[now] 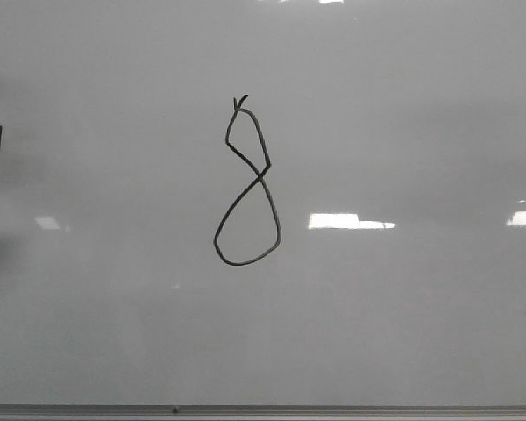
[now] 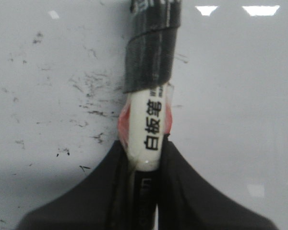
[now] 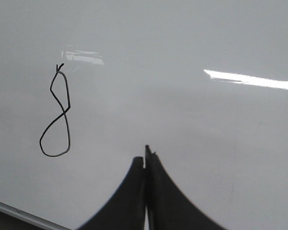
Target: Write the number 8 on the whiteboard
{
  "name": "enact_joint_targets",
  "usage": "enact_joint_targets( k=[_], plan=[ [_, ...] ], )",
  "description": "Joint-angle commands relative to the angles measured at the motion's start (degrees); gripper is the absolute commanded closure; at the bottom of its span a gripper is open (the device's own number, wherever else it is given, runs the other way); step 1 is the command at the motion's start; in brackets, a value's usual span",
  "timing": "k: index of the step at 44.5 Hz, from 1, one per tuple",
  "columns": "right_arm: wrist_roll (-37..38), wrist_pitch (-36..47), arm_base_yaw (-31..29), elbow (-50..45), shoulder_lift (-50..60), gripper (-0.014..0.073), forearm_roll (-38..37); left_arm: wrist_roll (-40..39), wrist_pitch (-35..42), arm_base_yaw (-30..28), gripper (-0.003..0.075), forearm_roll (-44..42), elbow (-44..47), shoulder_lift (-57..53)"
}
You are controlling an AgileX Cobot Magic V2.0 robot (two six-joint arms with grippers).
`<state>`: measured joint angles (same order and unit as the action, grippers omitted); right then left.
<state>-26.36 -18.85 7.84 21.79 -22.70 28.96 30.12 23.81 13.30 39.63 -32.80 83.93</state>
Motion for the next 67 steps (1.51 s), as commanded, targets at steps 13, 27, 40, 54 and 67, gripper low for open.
enact_joint_targets(
  k=[13, 27, 40, 54, 67],
  plan=[
    [0.0, 3.9, -0.4, 1.3, -0.2, 0.0662, 0.9, -3.5, 5.5, 0.4, 0.0737, -2.5, -3.1, 2.7],
    [0.0, 3.8, -0.4, 1.3, -0.2, 0.0662, 0.9, -3.5, 6.3, 0.4, 0.0561, -2.5, -3.1, 4.5],
    [0.0, 3.7, -0.4, 1.3, -0.2, 0.0662, 0.9, -3.5, 6.5, 0.4, 0.0415, -2.3, -3.1, 4.5],
    [0.0, 3.7, -0.4, 1.3, -0.2, 0.0662, 0.9, -2.6, 6.9, 0.4, 0.0274, -2.3, -3.1, 4.5],
    [0.0, 3.9, -0.4, 1.3, -0.2, 0.0662, 0.9, 1.1, 7.1, 0.4, 0.0245, -2.2, -3.1, -3.7]
  ],
)
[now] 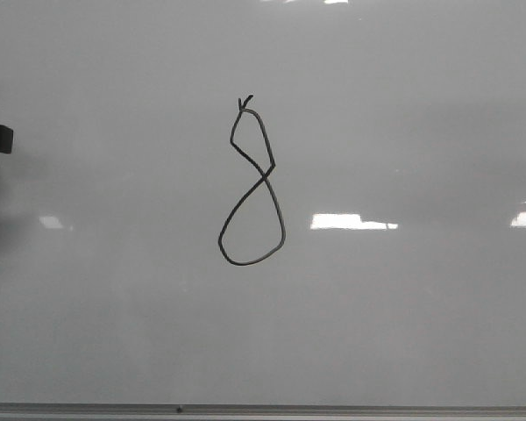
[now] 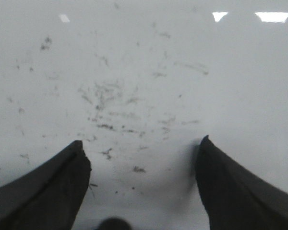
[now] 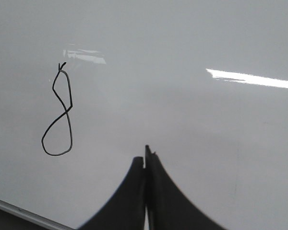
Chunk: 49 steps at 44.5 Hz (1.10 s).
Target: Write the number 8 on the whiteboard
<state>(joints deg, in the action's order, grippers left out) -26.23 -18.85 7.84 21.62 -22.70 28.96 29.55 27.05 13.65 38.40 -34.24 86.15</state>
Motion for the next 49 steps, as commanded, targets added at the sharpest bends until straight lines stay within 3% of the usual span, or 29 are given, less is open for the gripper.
enact_joint_targets(
  k=[1, 9, 25, 39, 49],
  plan=[
    [-0.1, 3.9, -0.4, 1.5, -0.2, 0.0662, 0.9, 2.0, 3.9, 0.0, 0.0245, -1.0, -1.6, -6.8],
    [-0.1, 3.9, -0.4, 1.5, -0.2, 0.0662, 0.9, 3.4, -1.3, 0.0, 0.0291, -1.0, -1.6, -18.7],
    [-0.1, 3.9, -0.4, 1.5, -0.2, 0.0662, 0.9, 8.7, -18.3, 0.0, 0.0736, -1.1, -1.6, -38.7],
    [-0.1, 3.9, -0.4, 1.5, -0.2, 0.0662, 0.9, 9.5, -26.1, 0.0, 0.0739, -1.3, -1.6, -50.3],
    [-0.1, 3.8, -0.4, 1.5, -0.2, 0.0662, 0.9, 9.5, -26.4, 0.0, 0.0739, -1.3, -1.6, -52.3]
  ],
)
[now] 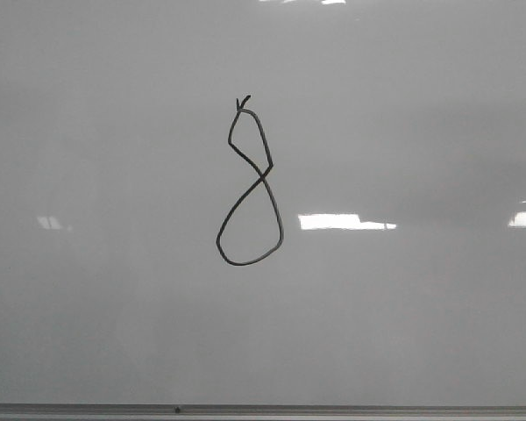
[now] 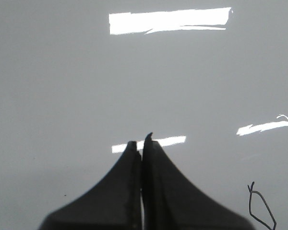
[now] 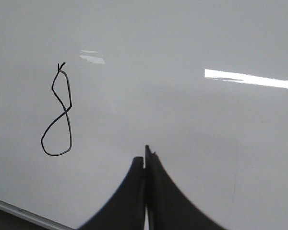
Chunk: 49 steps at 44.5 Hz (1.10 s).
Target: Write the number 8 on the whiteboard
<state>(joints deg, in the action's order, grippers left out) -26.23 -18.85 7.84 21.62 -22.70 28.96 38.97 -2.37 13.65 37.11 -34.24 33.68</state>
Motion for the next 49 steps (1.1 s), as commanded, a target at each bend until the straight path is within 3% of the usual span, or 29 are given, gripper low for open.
enact_joint_targets(
  k=[1, 22, 25, 30, 32, 39, 49],
  plan=[
    [-0.1, 3.8, -0.4, 1.5, -0.2, 0.0662, 0.9, 0.1, 3.0, 0.0, 0.0739, 0.0, -1.6, 0.3],
    [-0.1, 3.8, -0.4, 1.5, -0.2, 0.0662, 0.9, -0.6, 3.9, 0.0, 0.0739, -2.0, -0.9, 1.6],
    [-0.1, 3.8, -0.4, 1.5, -0.2, 0.0662, 0.9, -8.7, 4.2, 0.0, 0.0739, -11.8, 0.2, 1.2],
    [-0.1, 3.8, -0.4, 1.5, -0.2, 0.0662, 0.9, -31.0, 4.6, 0.0, 0.0739, -32.6, 2.9, -0.3],
    [-0.1, 3.8, -0.4, 1.5, -0.2, 0.0662, 0.9, -35.9, 4.6, 0.0, 0.0739, -38.2, 4.6, -1.4],
    [-0.1, 3.7, -0.4, 1.5, -0.2, 0.0662, 0.9, -39.6, 3.2, -1.7, 0.0739, -39.2, 11.9, -8.9],
    [-0.1, 3.7, -0.4, 1.5, -0.2, 0.0662, 0.9, -41.2, -3.5, -9.5, 0.0739, -38.6, 22.5, -24.1]
  ],
)
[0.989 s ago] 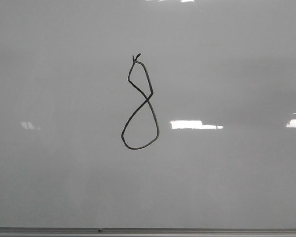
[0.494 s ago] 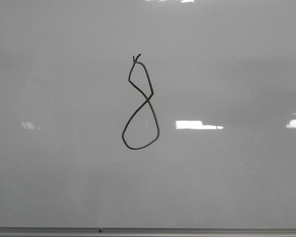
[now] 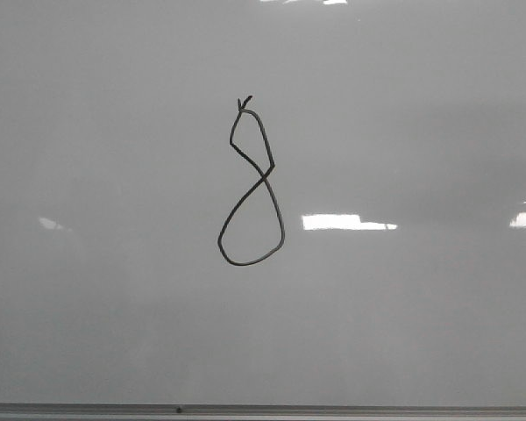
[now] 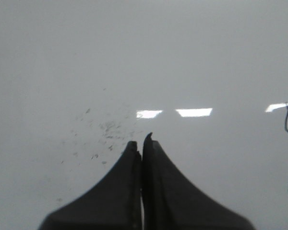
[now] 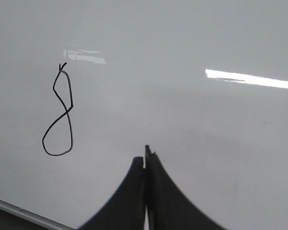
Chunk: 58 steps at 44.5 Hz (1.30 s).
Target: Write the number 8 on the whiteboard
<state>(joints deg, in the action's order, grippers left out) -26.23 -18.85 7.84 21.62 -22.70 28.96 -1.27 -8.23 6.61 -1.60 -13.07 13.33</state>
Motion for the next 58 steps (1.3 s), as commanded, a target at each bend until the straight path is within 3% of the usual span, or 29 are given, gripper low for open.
enact_joint_targets(
  k=[1, 9, 16, 58],
  plan=[
    [-0.1, 3.7, -0.4, 1.5, -0.2, 0.0662, 0.9, -1.0, 2.0, -3.5, 0.0739, 0.1, 2.2, -5.5],
    [-0.1, 3.7, -0.4, 1.5, -0.2, 0.0662, 0.9, -0.9, 1.9, -8.4, 0.0739, 0.1, 9.6, -14.7],
    [-0.1, 3.4, -0.4, 1.5, -0.2, 0.0662, 0.9, -0.9, 4.2, -9.4, 0.0739, 0.1, 13.7, -14.7],
    [-0.1, 3.4, -0.4, 1.5, -0.2, 0.0662, 0.9, -0.9, 2.6, -9.4, 0.0739, 0.1, 13.6, -14.8]
  ],
)
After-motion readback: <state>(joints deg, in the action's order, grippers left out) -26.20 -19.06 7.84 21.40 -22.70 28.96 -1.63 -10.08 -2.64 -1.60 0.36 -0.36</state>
